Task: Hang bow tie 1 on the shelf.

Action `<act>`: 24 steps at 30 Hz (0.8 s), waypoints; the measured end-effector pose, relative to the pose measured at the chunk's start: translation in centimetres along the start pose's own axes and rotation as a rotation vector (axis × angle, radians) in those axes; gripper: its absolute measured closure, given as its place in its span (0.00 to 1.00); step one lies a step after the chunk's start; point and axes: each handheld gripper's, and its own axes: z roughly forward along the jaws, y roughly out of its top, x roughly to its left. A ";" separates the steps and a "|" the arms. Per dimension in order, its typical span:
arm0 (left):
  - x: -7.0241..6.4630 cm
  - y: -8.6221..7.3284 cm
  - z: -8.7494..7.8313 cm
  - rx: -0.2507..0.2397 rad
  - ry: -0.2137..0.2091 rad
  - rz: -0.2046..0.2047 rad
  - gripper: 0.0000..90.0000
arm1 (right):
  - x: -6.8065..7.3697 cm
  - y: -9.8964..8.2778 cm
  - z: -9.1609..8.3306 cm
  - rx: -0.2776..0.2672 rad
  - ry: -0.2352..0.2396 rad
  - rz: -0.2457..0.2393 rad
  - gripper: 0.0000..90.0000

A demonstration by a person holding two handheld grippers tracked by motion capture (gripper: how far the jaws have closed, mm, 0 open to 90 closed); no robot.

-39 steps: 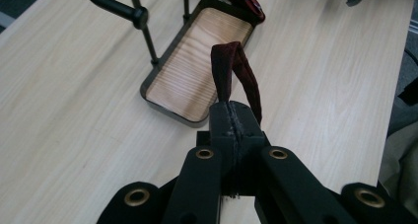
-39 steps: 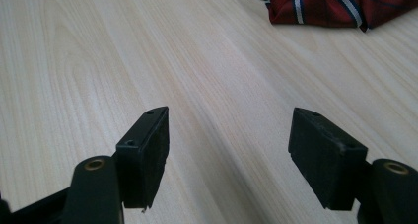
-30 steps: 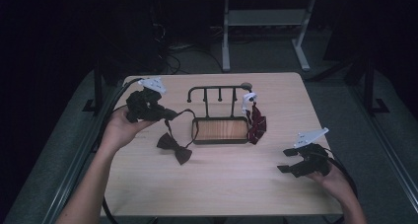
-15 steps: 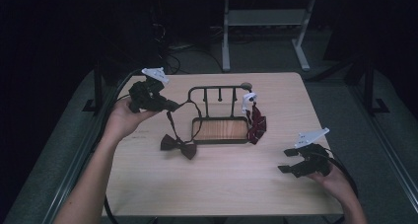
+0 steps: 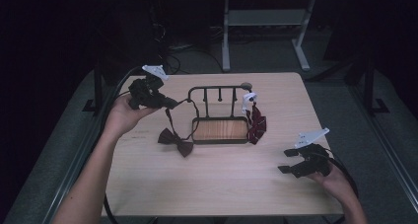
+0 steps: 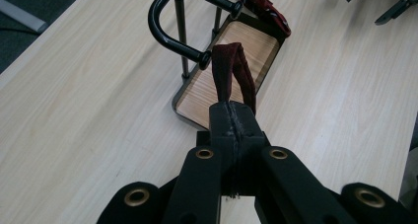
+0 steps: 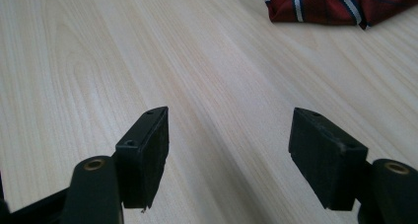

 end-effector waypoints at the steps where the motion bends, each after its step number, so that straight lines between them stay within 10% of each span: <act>1: 0.0 0.1 0.0 0.001 0.001 0.001 0.99 | 0.0 0.0 0.0 0.000 0.000 0.000 0.35; 24: 1.7 0.9 0.1 0.008 0.018 -0.023 0.99 | 0.0 -0.1 -0.1 0.004 -0.002 0.007 0.34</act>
